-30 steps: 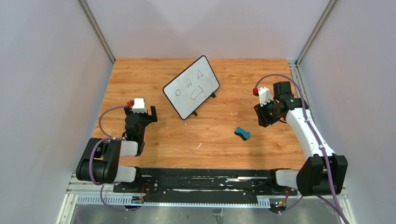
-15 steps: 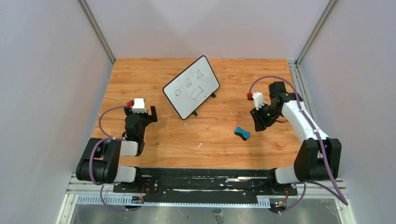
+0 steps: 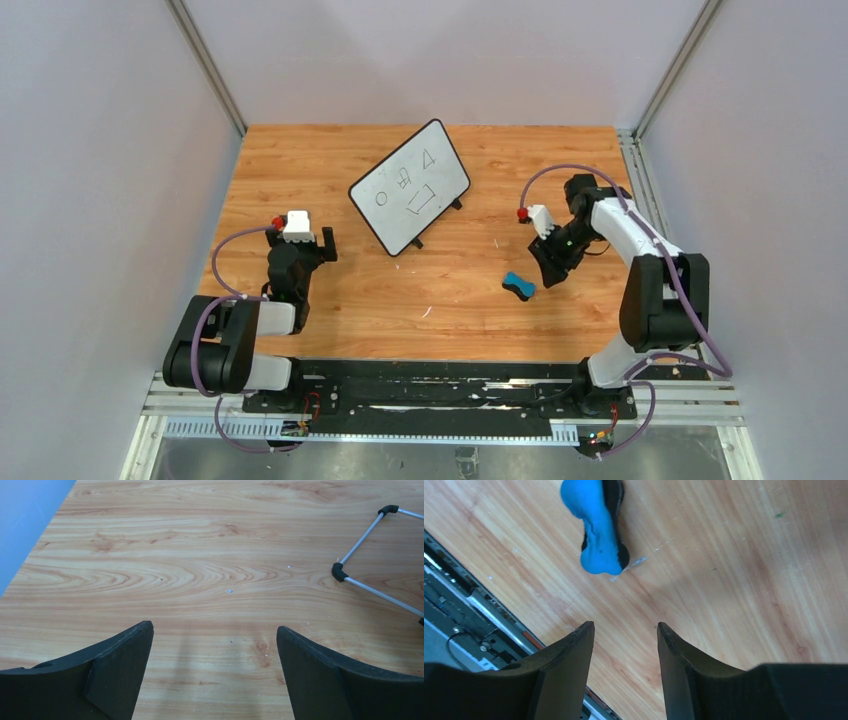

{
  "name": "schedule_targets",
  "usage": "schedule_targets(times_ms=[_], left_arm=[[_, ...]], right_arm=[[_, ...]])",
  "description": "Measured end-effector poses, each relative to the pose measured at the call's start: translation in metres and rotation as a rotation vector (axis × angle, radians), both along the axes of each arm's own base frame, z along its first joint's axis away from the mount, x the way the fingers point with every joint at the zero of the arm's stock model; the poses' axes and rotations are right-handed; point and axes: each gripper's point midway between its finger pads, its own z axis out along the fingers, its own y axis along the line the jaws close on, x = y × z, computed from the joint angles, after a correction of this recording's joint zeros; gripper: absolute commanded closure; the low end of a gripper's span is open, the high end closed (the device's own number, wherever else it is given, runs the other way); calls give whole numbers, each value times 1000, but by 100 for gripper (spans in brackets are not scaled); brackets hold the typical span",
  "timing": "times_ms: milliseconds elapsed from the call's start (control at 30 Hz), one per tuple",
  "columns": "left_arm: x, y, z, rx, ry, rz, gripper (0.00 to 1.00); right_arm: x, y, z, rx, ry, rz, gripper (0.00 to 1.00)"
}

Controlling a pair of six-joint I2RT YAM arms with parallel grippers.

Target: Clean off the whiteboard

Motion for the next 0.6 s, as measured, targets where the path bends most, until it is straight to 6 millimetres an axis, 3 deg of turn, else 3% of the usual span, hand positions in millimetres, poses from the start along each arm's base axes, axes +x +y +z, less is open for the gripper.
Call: schedule_targets(times_ms=[300,600], left_arm=[[0,0,0,0,0,0,2],[0,0,0,0,0,0,2]], right_arm=[[25,2,-11,-29,-61,-4,45],[21,27,-22,-30,-28,68,45]])
